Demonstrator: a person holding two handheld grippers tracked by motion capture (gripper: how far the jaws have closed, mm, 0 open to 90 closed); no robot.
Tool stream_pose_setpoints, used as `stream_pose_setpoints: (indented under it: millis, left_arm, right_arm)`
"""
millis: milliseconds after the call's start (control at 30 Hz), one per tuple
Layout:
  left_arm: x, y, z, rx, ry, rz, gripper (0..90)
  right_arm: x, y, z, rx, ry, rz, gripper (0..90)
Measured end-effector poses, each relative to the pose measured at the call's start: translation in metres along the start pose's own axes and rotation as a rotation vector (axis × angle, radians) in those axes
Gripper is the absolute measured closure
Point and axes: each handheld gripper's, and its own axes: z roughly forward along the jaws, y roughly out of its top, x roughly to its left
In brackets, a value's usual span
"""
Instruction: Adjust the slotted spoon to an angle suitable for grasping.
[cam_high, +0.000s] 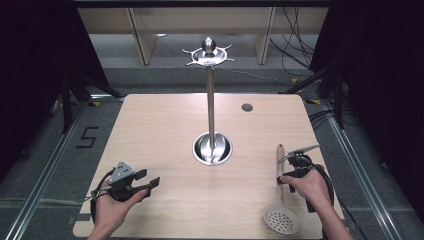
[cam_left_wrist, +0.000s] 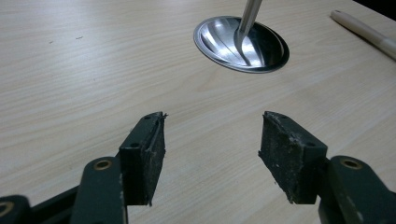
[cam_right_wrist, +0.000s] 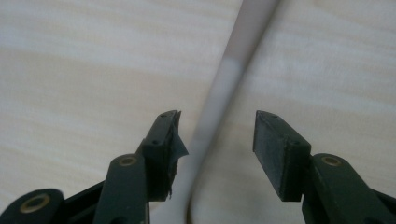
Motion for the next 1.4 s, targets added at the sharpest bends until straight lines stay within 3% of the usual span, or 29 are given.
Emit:
stream_pose_setpoints:
  millis: [67,100,133,167,233,333,367,500,600,667,800,833,900,933,967,1000,1033,1267,1367,1400]
  left_arm:
    - [0.0,0.0,-0.002,-0.005,0.0,-0.009,40.0]
    - [0.0,0.0,-0.003,-0.007,0.004,0.005,40.2]
    - [-0.001,0.0,-0.003,-0.011,-0.005,-0.024,40.4]
    - [-0.001,0.0,-0.003,-0.011,-0.005,-0.024,40.5]
    - [-0.001,0.0,-0.003,-0.012,-0.007,-0.028,41.1]
    - [0.0,0.001,0.0,-0.002,-0.017,-0.013,41.8]
    - [-0.002,0.001,0.0,0.004,-0.01,-0.031,41.9]
    - [-0.003,0.001,0.0,0.001,-0.02,-0.028,42.4]
    - [-0.003,0.001,-0.001,-0.001,-0.022,-0.027,42.7]
    - [-0.002,0.001,-0.001,0.005,-0.025,-0.044,42.8]
    - [-0.001,0.001,-0.001,0.0,-0.028,-0.031,42.7]
    - [-0.002,0.001,-0.001,0.0,-0.026,-0.04,42.6]
    - [-0.002,0.001,-0.001,0.003,-0.025,-0.036,42.5]
    - [-0.003,0.001,-0.001,0.004,-0.023,-0.04,42.5]
    - [-0.003,0.001,-0.001,0.005,-0.023,-0.04,42.5]
    - [-0.003,0.001,-0.001,0.005,-0.023,-0.04,42.5]
    - [-0.003,0.001,-0.001,0.005,-0.023,-0.04,42.5]
    - [-0.003,0.001,-0.001,0.006,-0.022,-0.041,42.5]
    - [-0.004,0.001,-0.001,0.012,-0.015,-0.043,42.5]
    - [-0.003,0.001,-0.001,0.012,-0.018,-0.022,42.5]
  right_arm:
    - [0.002,0.009,0.002,0.042,-0.021,0.021,50.6]
    - [0.004,0.013,0.003,0.044,-0.024,0.041,50.2]
    - [0.005,0.017,0.005,0.059,-0.039,0.042,50.1]
    - [0.006,0.021,0.007,0.075,-0.05,0.043,50.1]
    - [0.006,0.028,0.006,0.072,-0.043,0.059,52.2]
    - [0.005,0.037,0.009,0.086,-0.07,0.08,53.1]
    - [0.005,0.039,0.011,0.095,-0.084,0.08,53.1]
    - [0.007,0.044,0.019,0.123,-0.106,0.066,53.1]
    - [0.008,0.044,0.024,0.107,-0.11,0.072,53.3]
    - [0.01,0.046,0.028,0.151,-0.126,0.07,55.5]
    - [0.007,0.046,0.034,0.142,-0.099,0.076,59.1]
    - [0.008,0.047,0.035,0.171,-0.132,0.08,59.9]
    - [0.008,0.047,0.036,0.176,-0.134,0.088,60.9]
    - [0.009,0.048,0.037,0.18,-0.148,0.068,63.4]
    - [0.011,0.049,0.036,0.196,-0.152,0.099,65.3]
    - [0.011,0.049,0.036,0.196,-0.152,0.099,65.3]
    - [0.009,0.049,0.036,0.202,-0.147,0.056,67.7]
    - [0.009,0.049,0.036,0.197,-0.142,0.048,70.7]
    - [0.011,0.049,0.036,0.197,-0.138,0.074,72.4]
    - [0.012,0.048,0.036,0.188,-0.138,0.066,74.6]
